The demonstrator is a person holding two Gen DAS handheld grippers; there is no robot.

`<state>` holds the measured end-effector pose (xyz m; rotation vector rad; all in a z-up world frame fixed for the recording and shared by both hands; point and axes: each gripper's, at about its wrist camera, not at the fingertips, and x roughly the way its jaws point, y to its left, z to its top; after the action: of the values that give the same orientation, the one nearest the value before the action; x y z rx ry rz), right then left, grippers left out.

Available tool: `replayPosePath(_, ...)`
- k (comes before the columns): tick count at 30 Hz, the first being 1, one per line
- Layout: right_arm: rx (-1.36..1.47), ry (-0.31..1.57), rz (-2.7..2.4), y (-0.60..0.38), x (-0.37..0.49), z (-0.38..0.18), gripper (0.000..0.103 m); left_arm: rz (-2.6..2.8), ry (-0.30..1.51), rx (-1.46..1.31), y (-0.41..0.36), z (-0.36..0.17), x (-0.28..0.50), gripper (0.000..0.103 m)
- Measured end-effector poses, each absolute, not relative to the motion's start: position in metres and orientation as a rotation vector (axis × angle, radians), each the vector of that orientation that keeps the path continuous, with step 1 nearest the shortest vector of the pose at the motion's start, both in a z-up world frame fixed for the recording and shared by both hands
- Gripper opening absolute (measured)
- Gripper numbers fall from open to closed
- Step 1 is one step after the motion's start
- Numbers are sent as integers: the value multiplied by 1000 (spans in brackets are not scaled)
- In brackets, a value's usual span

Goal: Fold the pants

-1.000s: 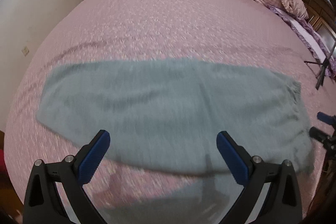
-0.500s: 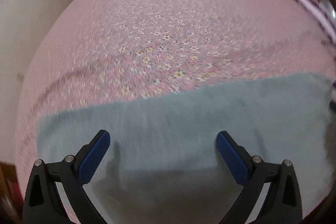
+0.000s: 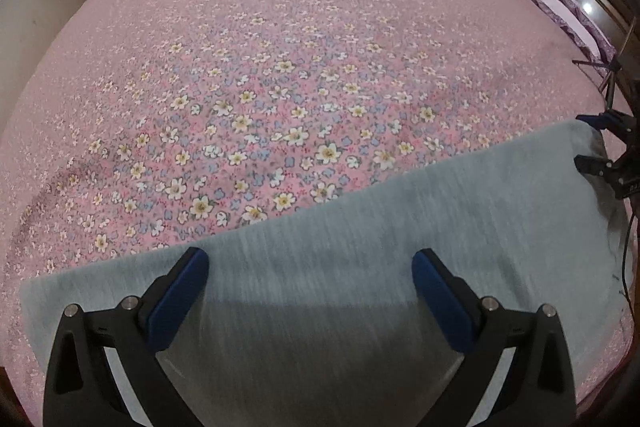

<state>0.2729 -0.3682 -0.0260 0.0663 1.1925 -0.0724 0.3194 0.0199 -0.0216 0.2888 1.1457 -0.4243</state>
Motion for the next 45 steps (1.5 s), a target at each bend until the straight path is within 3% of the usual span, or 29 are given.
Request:
replayPosePath(12, 73, 1153, -57, -368, 259, -27, 101, -368, 1134, 267, 16, -19, 318, 103)
replayPosePath(17, 45, 1153, -33, -359, 258, -14, 79, -304, 1146, 243, 10, -17, 308, 93)
replayPosePath(19, 31, 1145, -26, -352, 255, -12, 63, -302, 1143, 250, 2, -12, 302, 80)
replayPosePath(21, 27, 1129, -10, -348, 252, -9, 42, -325, 1127, 270, -8, -6, 295, 44)
replayPosePath(22, 36, 1122, 0, -346, 250, -6, 24, -324, 1119, 282, -13, -4, 292, 32)
replayPosePath(23, 63, 1120, 18, -345, 249, -5, 10, -311, 1114, 290, -16, -1, 290, 13)
replayPosePath(27, 78, 1093, 15, -340, 242, 5, 8, -276, 1099, 222, -14, 6, 286, 4)
replayPosePath(36, 13, 938, 11, -334, 208, 72, 8, -263, 976, 1, 18, 61, 247, 3)
replayPosePath(45, -109, 852, 29, -294, 161, 91, 8, -249, 874, -54, 40, 101, 150, 3)
